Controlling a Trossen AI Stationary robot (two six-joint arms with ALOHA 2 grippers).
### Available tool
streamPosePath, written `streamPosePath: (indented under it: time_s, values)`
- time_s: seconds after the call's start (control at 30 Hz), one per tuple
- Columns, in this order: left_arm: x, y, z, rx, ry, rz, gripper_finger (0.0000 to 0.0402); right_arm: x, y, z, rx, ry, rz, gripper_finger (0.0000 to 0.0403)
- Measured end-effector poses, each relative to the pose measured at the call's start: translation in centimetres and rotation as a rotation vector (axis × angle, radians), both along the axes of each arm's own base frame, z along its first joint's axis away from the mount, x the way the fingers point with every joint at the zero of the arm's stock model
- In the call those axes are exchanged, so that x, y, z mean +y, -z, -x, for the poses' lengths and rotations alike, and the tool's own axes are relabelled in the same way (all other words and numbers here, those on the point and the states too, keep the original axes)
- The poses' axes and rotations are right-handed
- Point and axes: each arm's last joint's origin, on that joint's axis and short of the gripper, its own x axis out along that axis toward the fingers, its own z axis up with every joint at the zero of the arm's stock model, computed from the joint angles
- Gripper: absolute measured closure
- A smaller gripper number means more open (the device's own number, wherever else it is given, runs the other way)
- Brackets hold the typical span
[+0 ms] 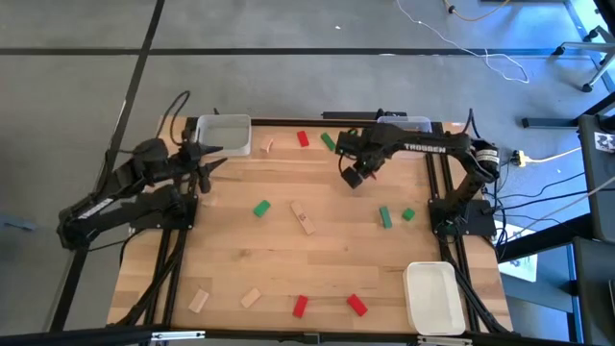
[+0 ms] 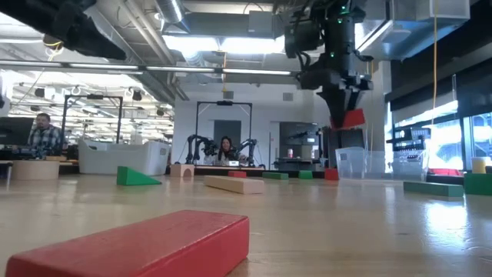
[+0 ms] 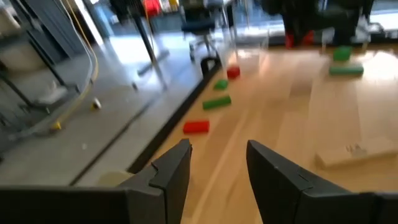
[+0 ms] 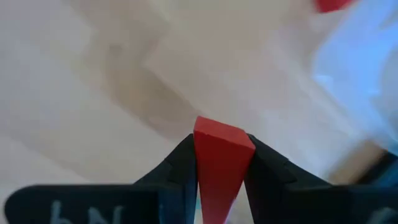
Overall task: Sort & place blocks by color
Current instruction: Put the red block into the transparent bin
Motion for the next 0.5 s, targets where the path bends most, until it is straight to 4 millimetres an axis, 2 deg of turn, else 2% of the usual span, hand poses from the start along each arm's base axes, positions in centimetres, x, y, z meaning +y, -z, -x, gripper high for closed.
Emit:
streamPosePath:
  time_s: [0.23,0.37,0.5]
  values:
    - [1.1,-0.6,-1.9,0.097,-0.005,0.123,0.0252,-3.4,-1.9,1.9,-0.010,0.088,0.021,0.0309]
    - [1.6,-1.2,-2.6,0.120,0.001,0.133,0.0252,-5.8,-2.7,3.8,-0.028,0.170,0.034,0.0309]
    - [1.8,-2.1,-3.0,0.111,0.002,0.126,0.0252,-8.8,-2.6,5.9,0.002,0.265,0.067,0.0309]
